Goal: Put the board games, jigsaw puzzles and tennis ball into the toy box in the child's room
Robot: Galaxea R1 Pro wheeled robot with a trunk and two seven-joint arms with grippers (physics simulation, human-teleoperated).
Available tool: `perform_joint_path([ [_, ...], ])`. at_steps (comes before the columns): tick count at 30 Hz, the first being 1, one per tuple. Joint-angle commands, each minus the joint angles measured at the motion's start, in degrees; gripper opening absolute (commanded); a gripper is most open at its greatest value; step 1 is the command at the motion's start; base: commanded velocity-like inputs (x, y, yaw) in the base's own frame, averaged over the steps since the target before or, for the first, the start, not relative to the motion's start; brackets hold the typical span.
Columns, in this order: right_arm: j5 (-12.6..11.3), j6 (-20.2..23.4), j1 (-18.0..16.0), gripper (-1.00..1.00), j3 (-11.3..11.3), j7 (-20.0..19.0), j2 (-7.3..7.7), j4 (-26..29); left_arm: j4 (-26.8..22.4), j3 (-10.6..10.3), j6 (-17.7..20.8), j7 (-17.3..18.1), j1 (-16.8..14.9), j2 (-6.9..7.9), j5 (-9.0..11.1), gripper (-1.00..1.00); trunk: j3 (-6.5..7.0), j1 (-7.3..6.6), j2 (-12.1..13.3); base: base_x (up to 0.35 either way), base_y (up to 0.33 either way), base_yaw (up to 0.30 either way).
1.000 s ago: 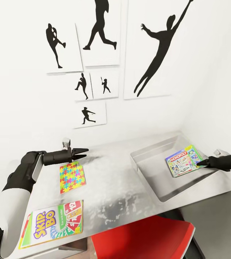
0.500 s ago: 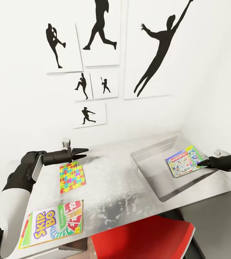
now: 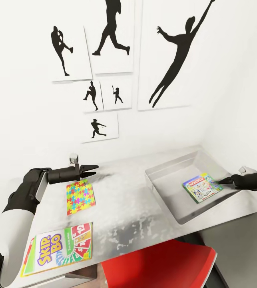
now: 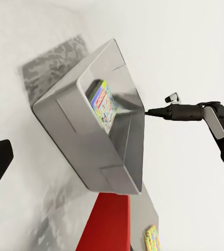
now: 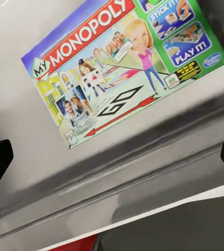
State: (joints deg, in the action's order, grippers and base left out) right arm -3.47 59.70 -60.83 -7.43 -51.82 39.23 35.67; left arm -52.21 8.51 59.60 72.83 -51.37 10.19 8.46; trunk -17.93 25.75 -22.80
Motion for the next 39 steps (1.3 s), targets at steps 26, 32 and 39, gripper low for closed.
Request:
perform_joint_path([
  [26, -1.82, 0.30, -0.08, 1.00, 3.30, -0.50, 0.37, 0.07, 0.00, 0.18, 0.40, 0.14, -0.05, 0.38, 0.06, 1.00, 0.36, 0.03, -0.11, 0.000, 0.000, 0.000],
  [32, -2.04, 0.30, -0.08, 1.00, 6.93, -0.60, 0.21, 0.09, 0.00, 0.26, 0.40, 0.34, -0.05, 0.50, 0.10, 1.00, 0.89, 0.03, -0.11, 0.000, 0.000, 0.000],
  [39, -2.06, 0.30, -0.03, 1.00, 8.01, -0.64, 0.09, 0.10, 0.00, 0.35, 0.40, 0.57, -0.05, 0.53, 0.14, 1.00, 1.53, 0.03, -0.11, 0.000, 0.000, 0.000],
])
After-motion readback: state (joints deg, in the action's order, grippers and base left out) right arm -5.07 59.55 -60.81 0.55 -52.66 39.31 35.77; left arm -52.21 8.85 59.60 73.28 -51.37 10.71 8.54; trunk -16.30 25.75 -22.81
